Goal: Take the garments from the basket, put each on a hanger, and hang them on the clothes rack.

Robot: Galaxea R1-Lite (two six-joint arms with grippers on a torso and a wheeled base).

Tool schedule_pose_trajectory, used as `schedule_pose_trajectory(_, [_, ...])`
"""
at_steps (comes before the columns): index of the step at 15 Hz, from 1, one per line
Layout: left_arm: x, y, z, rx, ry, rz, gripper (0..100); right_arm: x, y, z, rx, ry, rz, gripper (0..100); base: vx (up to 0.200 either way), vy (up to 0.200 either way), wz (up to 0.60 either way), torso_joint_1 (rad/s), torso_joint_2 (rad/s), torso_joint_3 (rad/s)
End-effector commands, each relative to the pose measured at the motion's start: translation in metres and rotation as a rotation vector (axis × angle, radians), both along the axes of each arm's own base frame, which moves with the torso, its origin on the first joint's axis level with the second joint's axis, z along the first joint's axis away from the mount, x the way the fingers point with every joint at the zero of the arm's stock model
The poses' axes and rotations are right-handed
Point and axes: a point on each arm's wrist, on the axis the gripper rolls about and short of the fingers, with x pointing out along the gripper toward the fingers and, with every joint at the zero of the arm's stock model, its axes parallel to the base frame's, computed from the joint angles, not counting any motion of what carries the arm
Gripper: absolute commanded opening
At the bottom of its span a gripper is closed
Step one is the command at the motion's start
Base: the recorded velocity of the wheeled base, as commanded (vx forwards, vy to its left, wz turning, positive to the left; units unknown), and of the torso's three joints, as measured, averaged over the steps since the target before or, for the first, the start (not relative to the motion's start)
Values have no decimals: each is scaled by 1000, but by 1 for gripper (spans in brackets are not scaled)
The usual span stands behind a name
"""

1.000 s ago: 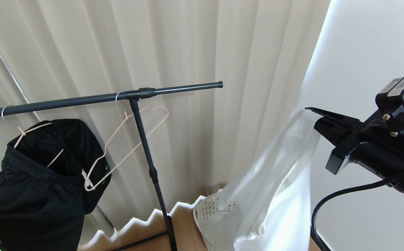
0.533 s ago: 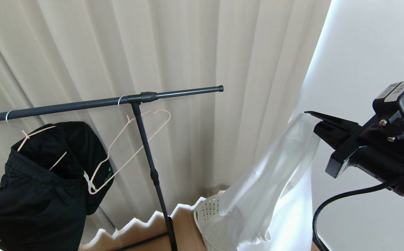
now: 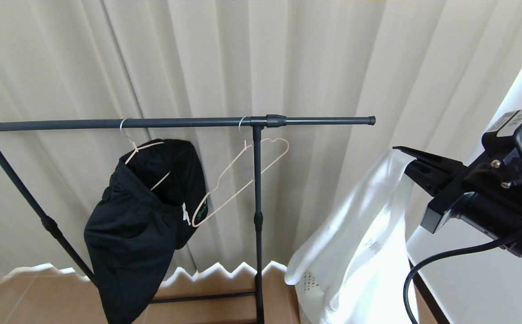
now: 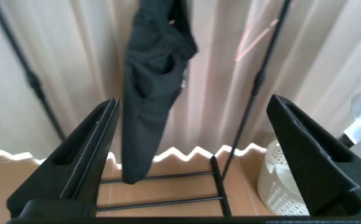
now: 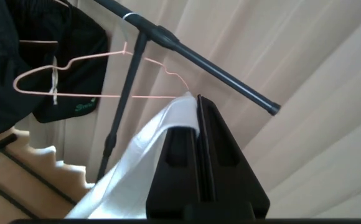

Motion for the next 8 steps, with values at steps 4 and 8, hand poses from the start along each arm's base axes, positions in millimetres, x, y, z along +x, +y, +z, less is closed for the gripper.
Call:
schedule_pose_trajectory(4, [0,0,0,0,1,1,100,-1,-1,1,3,-5,0,0,0,100,0,0,1,-2])
schedule_pose_trajectory(8, [0,0,0,-2,1,4,100,-1,-1,-2,-2,1,0,0,-200,200,0,8,0,-1])
